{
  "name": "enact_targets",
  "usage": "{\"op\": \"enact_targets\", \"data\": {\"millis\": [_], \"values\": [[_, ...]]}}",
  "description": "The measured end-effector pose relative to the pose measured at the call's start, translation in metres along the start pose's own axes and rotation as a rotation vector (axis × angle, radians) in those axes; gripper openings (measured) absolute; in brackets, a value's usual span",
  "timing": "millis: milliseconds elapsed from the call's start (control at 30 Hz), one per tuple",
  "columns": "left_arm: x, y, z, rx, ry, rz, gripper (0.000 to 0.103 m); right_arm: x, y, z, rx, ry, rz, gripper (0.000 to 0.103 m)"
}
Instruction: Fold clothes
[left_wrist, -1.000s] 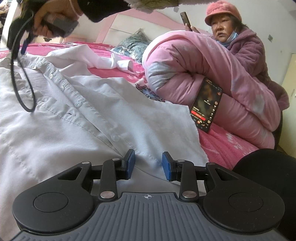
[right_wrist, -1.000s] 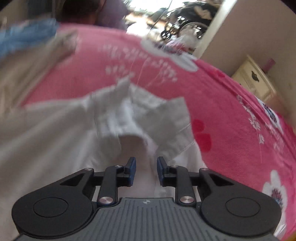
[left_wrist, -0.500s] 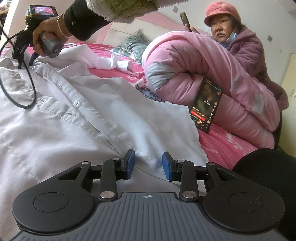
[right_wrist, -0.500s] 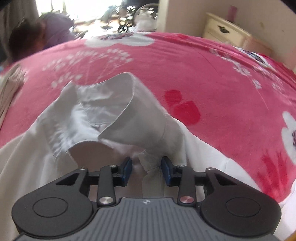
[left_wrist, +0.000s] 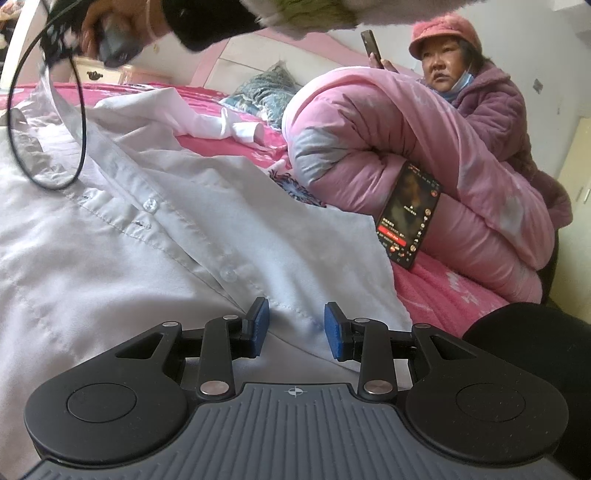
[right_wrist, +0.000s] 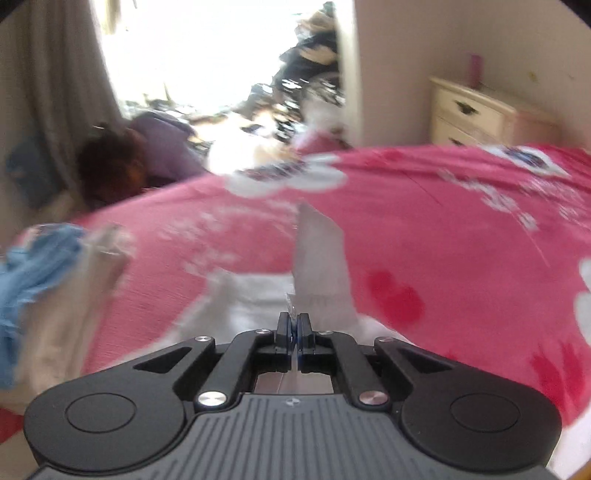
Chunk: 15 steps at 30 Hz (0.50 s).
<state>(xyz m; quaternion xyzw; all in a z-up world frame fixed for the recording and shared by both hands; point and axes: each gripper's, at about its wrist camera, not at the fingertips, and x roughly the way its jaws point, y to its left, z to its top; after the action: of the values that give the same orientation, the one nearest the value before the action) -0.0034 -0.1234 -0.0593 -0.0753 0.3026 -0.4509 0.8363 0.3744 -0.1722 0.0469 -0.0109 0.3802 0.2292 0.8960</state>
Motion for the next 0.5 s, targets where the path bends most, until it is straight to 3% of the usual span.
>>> {"op": "enact_targets", "data": {"millis": [200, 367, 500], "values": [[0.000, -0.001, 0.000, 0.007, 0.000, 0.005, 0.033, 0.034, 0.036, -0.005, -0.087, 0.084, 0.035, 0.003], [0.001, -0.003, -0.001, 0.020, 0.002, 0.016, 0.033, 0.076, 0.051, -0.026, -0.145, 0.229, -0.042, 0.006], [0.000, -0.006, -0.001, 0.036, 0.006, 0.032, 0.033, 0.047, 0.051, -0.021, -0.161, 0.153, -0.057, 0.012]]}}
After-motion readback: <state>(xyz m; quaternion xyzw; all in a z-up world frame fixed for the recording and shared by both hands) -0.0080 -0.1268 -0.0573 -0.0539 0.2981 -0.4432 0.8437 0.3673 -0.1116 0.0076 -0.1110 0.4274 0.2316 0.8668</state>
